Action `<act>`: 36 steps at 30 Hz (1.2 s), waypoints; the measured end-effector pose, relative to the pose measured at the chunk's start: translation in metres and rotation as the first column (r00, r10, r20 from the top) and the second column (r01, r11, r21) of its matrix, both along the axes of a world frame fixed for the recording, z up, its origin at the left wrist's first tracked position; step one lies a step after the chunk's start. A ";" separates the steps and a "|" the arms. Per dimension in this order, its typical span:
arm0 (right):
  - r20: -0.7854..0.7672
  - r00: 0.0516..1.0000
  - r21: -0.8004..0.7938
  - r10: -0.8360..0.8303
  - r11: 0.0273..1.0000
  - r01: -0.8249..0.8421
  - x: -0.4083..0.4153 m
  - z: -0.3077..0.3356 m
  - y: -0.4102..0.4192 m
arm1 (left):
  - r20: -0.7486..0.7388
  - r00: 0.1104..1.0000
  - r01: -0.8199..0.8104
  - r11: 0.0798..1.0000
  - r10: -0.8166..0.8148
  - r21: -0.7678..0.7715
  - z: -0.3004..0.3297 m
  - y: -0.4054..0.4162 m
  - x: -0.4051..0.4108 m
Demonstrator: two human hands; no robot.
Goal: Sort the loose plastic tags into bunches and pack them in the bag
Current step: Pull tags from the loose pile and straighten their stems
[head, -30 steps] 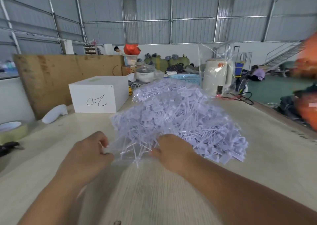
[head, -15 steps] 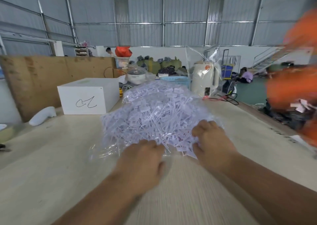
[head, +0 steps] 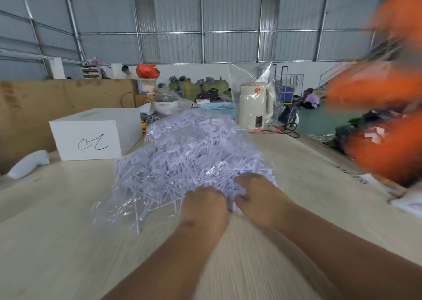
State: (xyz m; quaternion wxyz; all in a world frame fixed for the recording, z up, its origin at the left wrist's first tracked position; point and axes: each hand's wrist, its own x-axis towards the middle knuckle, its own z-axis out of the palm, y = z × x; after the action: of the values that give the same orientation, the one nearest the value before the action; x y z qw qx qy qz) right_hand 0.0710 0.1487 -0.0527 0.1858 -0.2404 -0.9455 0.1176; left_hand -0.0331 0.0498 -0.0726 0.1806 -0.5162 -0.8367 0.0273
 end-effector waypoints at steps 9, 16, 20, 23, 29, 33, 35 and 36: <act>-0.255 0.966 -0.200 -0.034 0.980 -0.018 0.004 0.002 0.016 | -0.001 0.956 0.291 0.951 -0.293 0.106 0.010 -0.021 -0.001; -0.478 0.855 0.014 -0.199 0.972 0.234 0.007 0.001 0.038 | 0.162 0.932 0.295 0.938 -0.325 0.183 0.021 -0.033 -0.011; -0.191 0.881 0.054 -0.433 0.891 0.450 0.011 -0.002 0.047 | 0.301 0.907 0.282 0.955 -0.296 0.090 0.024 -0.040 -0.019; -0.011 0.871 -0.143 -0.491 0.863 0.484 0.008 0.004 0.045 | 0.290 0.902 0.311 0.948 -0.319 0.074 0.019 -0.039 -0.016; -0.061 0.895 -0.024 -0.442 0.897 0.442 0.002 0.006 0.032 | 0.070 0.921 0.362 0.908 -0.384 0.211 -0.001 0.009 0.012; -0.168 0.894 -0.016 -0.416 0.907 0.420 0.008 0.010 0.023 | 0.066 0.956 0.282 0.959 -0.284 0.040 -0.007 0.046 0.015; -0.195 0.895 -0.004 -0.401 0.913 0.408 0.015 0.011 0.020 | 0.105 0.968 0.232 0.972 -0.227 -0.032 -0.007 0.062 0.013; -0.197 0.900 0.010 -0.389 0.917 0.399 0.018 0.011 0.019 | 0.115 0.973 0.209 0.976 -0.201 -0.056 -0.007 0.068 0.013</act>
State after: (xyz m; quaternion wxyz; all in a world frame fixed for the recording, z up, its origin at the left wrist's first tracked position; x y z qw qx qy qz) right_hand 0.0890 0.1676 -0.0420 0.3013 -0.4094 -0.8578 0.0764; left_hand -0.0200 0.1178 -0.0793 0.1188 -0.6065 -0.7861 0.0086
